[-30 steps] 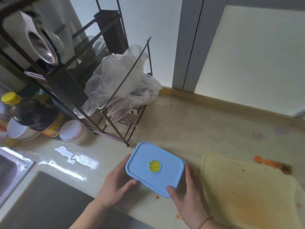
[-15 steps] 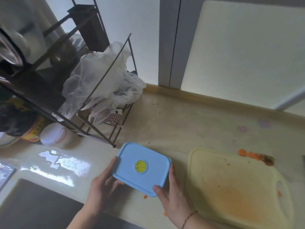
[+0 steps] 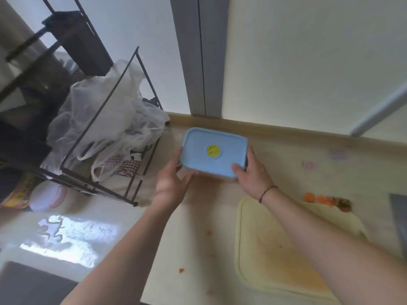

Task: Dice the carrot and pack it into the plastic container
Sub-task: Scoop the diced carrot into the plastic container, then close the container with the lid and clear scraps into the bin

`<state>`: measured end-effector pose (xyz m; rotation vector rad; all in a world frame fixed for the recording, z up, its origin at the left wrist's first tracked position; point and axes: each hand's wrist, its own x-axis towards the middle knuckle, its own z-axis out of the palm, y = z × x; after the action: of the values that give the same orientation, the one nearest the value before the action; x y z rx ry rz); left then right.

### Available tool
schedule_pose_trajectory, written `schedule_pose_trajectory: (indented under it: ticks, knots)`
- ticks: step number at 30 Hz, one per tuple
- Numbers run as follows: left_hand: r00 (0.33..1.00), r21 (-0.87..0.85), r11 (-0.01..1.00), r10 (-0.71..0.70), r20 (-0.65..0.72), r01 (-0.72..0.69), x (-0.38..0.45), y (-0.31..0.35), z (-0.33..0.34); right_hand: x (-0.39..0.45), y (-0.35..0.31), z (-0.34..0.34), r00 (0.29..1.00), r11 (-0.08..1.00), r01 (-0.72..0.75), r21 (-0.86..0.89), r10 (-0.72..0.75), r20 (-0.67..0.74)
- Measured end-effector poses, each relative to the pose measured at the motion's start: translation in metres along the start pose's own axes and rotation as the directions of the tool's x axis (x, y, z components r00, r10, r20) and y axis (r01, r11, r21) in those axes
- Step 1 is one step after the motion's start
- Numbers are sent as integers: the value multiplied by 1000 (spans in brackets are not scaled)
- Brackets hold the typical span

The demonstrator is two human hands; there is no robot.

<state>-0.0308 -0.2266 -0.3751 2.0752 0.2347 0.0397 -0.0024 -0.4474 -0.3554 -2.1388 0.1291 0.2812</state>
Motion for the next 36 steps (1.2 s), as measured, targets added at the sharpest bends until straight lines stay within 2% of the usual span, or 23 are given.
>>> schedule_pose_trajectory:
  ticks: [2,5,6,8,9,10,11,13,15,18,21,27,30,36]
  knots:
    - [997,56,996,-73,33,71,14,3,9,18,9,-6,999,999,0,-37,2,52]
    - [995,118,990,-80,61,72,14,4,12,29,18,-10,992,997,-2,-81,12,128]
    - [995,126,991,-63,77,53,10,1,10,26,19,-10,995,996,-20,-86,28,95]
    - [997,156,988,-18,78,6,-9,-11,3,7,26,-7,990,994,-4,-113,-12,-138]
    - [999,204,978,27,45,-36,-23,-18,-3,-7,28,-2,959,987,86,-133,-118,-256]
    - [994,276,955,102,26,-105,-39,-28,-10,-24,30,5,919,961,220,-166,-261,-295]
    - [979,352,914,200,34,-199,-59,-38,-16,-40,32,12,888,911,360,-202,-401,-226]
    - [932,429,829,346,108,-358,-104,-60,-27,-68,36,33,827,789,560,-251,-552,109]
    - [903,444,787,377,204,-429,-146,-79,-32,-84,40,53,771,732,621,-280,-506,387]
    - [881,460,752,395,260,-472,-191,-97,-35,-97,32,66,727,649,640,-411,-341,596]
    - [893,464,763,391,223,-450,-210,-96,-32,-110,26,66,693,545,681,-489,-266,670]
    - [953,507,808,254,162,-301,-228,-89,-13,-138,23,67,636,474,728,-496,-196,746]
    - [952,535,788,257,166,-306,-239,-73,3,-157,24,64,609,416,758,-503,-176,773]
    - [944,500,801,276,181,-330,-267,-54,36,-181,33,57,624,427,740,-521,-145,768]
